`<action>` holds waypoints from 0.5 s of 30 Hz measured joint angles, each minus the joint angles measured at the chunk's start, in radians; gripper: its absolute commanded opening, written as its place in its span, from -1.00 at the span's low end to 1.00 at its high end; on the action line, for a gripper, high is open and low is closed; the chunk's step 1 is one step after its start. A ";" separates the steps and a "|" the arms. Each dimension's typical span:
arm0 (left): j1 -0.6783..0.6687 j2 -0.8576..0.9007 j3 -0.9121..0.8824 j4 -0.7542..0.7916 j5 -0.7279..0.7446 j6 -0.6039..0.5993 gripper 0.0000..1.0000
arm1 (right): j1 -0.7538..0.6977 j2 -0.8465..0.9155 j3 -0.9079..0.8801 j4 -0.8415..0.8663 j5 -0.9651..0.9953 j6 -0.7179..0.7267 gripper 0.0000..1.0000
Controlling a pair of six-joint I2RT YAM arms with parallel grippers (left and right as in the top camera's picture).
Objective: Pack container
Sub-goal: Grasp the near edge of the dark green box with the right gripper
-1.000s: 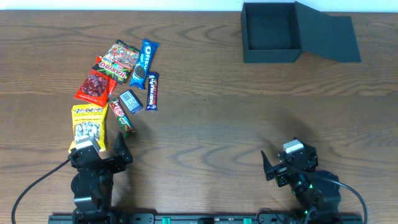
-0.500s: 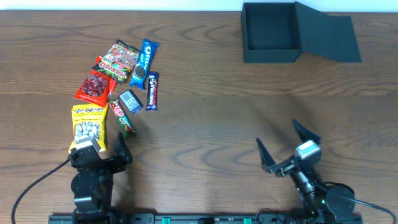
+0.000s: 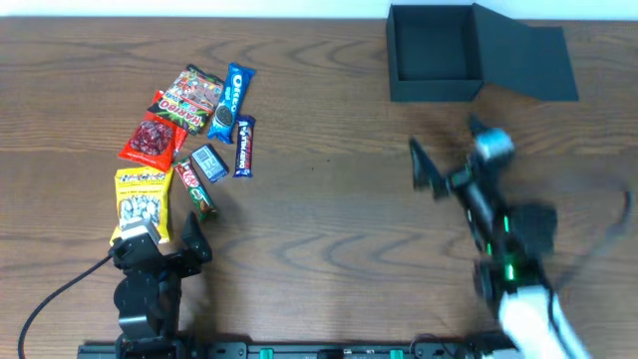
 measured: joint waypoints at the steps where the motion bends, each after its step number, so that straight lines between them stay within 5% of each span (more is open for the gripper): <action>1: 0.000 0.000 0.000 0.000 0.000 0.000 0.90 | 0.000 0.067 0.060 -0.005 -0.012 0.009 0.99; 8: 0.000 -0.001 0.000 0.000 -0.008 0.000 0.91 | 0.000 0.521 0.661 -0.416 -0.082 0.119 0.99; 15: 0.000 -0.001 0.000 0.000 -0.007 0.000 0.91 | 0.005 0.575 0.748 -0.438 -0.163 0.159 0.99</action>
